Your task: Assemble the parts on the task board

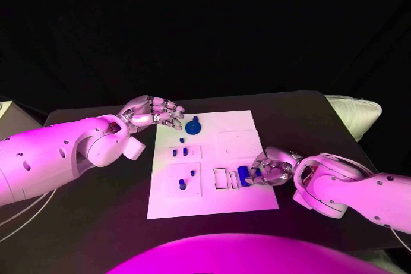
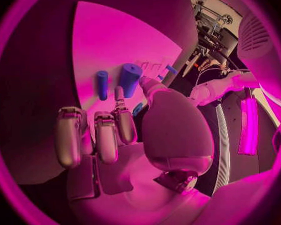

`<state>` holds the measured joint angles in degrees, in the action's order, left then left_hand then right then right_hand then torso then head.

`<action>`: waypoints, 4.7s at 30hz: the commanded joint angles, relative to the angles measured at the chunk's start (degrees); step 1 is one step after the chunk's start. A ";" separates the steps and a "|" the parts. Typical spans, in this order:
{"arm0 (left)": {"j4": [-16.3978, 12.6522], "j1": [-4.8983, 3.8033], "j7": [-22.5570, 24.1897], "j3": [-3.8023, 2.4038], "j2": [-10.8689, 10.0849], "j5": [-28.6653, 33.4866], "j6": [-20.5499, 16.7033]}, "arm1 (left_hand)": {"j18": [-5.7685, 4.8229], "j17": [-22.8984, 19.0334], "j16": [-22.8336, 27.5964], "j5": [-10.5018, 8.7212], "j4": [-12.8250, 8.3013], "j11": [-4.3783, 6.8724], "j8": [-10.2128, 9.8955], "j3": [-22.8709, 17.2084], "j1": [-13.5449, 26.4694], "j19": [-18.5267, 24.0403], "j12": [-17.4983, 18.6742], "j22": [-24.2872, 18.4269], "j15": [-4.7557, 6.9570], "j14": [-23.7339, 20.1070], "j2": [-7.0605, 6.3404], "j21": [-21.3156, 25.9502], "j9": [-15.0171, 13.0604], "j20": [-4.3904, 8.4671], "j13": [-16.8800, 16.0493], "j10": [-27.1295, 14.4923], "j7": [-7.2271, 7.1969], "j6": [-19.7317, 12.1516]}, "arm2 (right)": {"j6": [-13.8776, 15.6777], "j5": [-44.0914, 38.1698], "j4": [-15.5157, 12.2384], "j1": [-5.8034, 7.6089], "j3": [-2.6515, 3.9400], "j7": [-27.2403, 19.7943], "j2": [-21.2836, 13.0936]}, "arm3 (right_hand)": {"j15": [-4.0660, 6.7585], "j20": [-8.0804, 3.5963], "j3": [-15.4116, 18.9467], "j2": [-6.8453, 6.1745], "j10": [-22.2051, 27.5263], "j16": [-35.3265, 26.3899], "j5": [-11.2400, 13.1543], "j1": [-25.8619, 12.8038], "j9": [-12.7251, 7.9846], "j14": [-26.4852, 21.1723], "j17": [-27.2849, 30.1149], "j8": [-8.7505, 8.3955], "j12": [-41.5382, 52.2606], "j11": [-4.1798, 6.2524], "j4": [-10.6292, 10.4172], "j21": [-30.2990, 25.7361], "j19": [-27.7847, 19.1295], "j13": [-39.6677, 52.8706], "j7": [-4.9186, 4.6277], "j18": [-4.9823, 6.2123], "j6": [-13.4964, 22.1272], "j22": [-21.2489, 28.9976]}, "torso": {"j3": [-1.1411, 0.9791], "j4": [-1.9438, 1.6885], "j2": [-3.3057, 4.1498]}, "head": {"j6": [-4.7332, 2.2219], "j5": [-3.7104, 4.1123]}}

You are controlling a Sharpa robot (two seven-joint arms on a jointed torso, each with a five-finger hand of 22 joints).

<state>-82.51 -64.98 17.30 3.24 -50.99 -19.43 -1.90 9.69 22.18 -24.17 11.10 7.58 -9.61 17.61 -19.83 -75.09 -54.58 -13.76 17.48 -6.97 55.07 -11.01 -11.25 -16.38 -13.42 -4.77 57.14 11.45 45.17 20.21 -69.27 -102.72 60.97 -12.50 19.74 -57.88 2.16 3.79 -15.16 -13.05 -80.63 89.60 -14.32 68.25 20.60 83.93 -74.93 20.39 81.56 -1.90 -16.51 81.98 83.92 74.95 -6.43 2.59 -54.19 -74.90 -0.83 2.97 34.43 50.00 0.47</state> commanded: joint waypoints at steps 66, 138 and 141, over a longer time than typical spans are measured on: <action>1.16 0.07 -3.48 -0.01 0.43 -0.13 6.04 | 0.71 -0.02 -0.51 0.40 0.63 -0.28 0.48 0.41 -1.17 -0.85 -0.26 -0.59 -0.17 -0.83 1.10 0.87 0.06 -0.07 0.08 -1.40 1.64 0.35 | 5.79 8.52 -0.33 0.33 0.22 9.27 3.81 | 0.14 -0.26 -5.17 -1.40 -0.68 0.40 -11.98 6.98 -0.25 6.07 -15.07 -0.11 -1.55 0.26 1.74 0.04 4.34 2.92 0.17 -1.07 -1.76 -13.04 | 0.10 -0.04 -0.05 | 0.00 0.78; -0.16 0.06 -2.44 -0.02 -0.15 0.53 5.76 | 0.71 -0.06 -0.72 0.51 0.57 -0.29 0.57 -0.04 -2.08 -1.14 -0.51 -0.80 -0.18 -0.98 1.50 1.06 0.14 -0.03 0.08 -1.55 1.68 0.37 | 0.16 7.47 1.69 2.36 0.53 11.29 11.20 | 0.22 -0.33 -5.60 -1.71 -0.40 0.40 -6.63 0.66 0.56 6.07 -15.07 0.98 -2.84 0.36 0.45 -0.68 4.21 2.65 0.38 -0.96 -1.91 -12.89 | 0.07 -0.04 -0.01 | 0.00 -0.20; -0.16 0.06 -2.40 -0.02 -0.17 0.53 5.67 | 0.71 -0.06 -0.72 0.51 0.57 -0.29 0.57 -0.04 -2.08 -1.14 -0.51 -0.80 -0.18 -0.98 1.50 1.06 0.14 -0.03 0.08 -1.55 1.68 0.37 | 0.01 7.50 1.64 2.30 0.53 11.03 11.34 | 0.23 -0.34 -5.52 -1.70 -0.25 0.40 -6.53 0.57 0.59 6.07 -15.07 1.03 -3.04 0.38 0.41 -0.78 4.19 2.44 0.40 -0.94 -1.97 -12.87 | 0.07 -0.04 -0.02 | 0.00 -0.30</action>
<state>-82.52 -64.96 13.91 3.24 -51.17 -19.31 3.15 9.69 22.14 -24.61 11.31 8.14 -9.94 17.86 -19.62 -76.65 -55.40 -13.97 16.77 -7.19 54.45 -9.45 -10.59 -16.32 -13.41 -4.72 55.79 11.65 45.36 20.58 -61.07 -101.10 63.45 -11.90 30.77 -46.68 2.16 3.79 -20.72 -14.87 -81.22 89.81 -21.04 69.39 21.11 83.92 -74.92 21.07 78.69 -1.69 -15.89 81.48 83.92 74.90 -5.98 2.59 -55.84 -74.90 -0.77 2.93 34.44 50.00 0.23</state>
